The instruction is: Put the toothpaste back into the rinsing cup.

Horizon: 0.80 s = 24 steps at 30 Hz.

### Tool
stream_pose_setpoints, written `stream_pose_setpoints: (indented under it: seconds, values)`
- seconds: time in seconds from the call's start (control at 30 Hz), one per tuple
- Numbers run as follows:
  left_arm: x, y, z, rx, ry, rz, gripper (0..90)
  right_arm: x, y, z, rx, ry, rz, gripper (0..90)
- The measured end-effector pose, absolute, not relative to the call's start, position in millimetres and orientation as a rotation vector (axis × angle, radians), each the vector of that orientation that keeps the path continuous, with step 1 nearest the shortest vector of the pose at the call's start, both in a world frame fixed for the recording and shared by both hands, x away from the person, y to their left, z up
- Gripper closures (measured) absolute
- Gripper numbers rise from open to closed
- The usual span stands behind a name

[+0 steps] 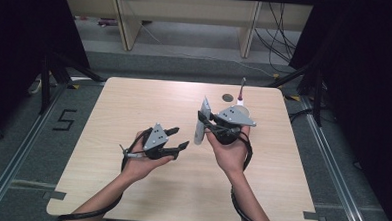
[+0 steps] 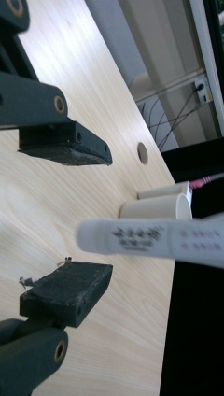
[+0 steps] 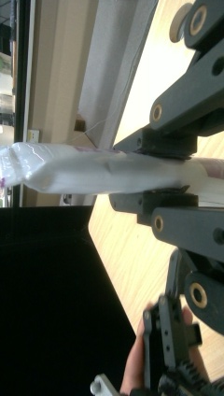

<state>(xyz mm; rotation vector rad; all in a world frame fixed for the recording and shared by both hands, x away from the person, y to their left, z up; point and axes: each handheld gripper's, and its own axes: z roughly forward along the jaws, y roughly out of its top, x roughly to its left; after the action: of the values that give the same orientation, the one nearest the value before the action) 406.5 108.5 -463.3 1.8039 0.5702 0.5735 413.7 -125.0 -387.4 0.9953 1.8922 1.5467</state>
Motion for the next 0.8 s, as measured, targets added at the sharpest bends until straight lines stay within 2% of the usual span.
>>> stream_pose_setpoints:
  seconds: [0.8]
  values:
    - [394.0,198.6,-475.3,1.659,0.752,0.697,39.8,417.0,-161.5,-373.0,1.033,1.823,1.508,77.4]
